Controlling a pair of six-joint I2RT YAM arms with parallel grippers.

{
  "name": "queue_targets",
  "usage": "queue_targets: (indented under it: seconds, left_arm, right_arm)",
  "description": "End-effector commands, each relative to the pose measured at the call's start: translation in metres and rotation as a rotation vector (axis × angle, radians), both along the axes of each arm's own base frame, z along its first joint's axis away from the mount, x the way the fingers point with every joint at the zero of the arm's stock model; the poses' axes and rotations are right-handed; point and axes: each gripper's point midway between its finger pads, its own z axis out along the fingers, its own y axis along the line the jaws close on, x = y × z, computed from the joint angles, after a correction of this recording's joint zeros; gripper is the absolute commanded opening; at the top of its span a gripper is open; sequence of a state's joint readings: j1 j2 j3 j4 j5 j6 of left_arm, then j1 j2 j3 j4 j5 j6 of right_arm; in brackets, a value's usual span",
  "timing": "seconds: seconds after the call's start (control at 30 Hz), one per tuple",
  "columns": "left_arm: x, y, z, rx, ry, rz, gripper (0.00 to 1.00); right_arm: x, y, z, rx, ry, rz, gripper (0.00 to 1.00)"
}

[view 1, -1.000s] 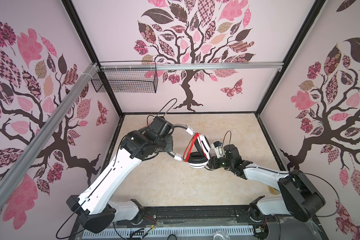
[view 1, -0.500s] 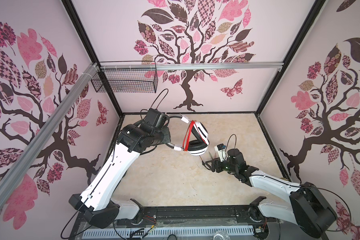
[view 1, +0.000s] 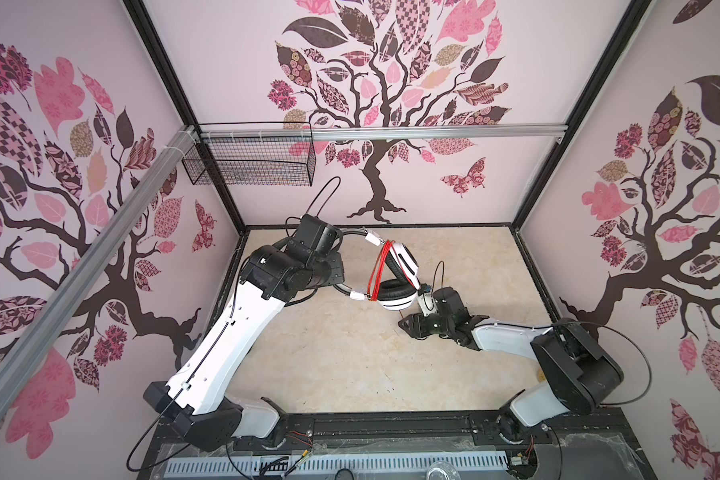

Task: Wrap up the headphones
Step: 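Grasp the red cable at the black splitter with the right gripper, then pull the red cable taut toward the robot with the right gripper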

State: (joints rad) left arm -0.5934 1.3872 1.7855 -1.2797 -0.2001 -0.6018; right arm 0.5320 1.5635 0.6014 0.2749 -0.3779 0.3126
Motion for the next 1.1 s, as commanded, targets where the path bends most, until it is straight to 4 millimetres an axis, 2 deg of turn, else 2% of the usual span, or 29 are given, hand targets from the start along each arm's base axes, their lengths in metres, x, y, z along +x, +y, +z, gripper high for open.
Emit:
queue_targets:
  seconds: [0.0,0.07,0.3,0.4,0.6,0.63,0.67,0.9,1.07]
  left_arm:
    - [0.008,-0.007,0.045,-0.116,-0.129,0.002,0.0]
    - [0.009,-0.008,0.046,-0.117,-0.129,-0.001,0.0]
    - [0.013,-0.01,0.047,-0.118,-0.129,0.004,0.0]
    - [0.019,-0.008,0.046,-0.104,-0.133,0.024,0.0]
    - [0.039,0.003,0.044,-0.097,-0.131,0.093,0.0]
    - [0.042,0.002,0.055,-0.132,-0.151,0.098,0.0]
    - [0.044,0.0,0.057,-0.153,-0.15,0.098,0.0]
    - [0.048,-0.036,0.065,-0.388,-0.097,0.026,0.0]
    - [0.053,-0.042,0.067,-0.467,-0.08,0.058,0.0]
  right_arm:
    - [-0.002,0.013,-0.004,0.035,0.03,0.055,0.6]
    - [-0.003,0.014,-0.005,0.044,0.036,0.065,0.57]
    - [-0.011,0.011,-0.003,0.052,0.021,0.07,0.16]
    - [-0.016,0.008,0.0,0.048,0.007,0.071,0.08]
    - [-0.033,0.003,0.019,-0.074,-0.106,0.068,0.0]
    - [-0.036,0.004,0.025,-0.092,-0.131,0.072,0.0]
    - [-0.039,0.005,0.031,-0.099,-0.148,0.074,0.0]
    - [-0.054,0.009,0.052,-0.157,-0.224,0.085,0.0]
    - [-0.069,0.018,0.064,-0.173,-0.269,0.119,0.0]
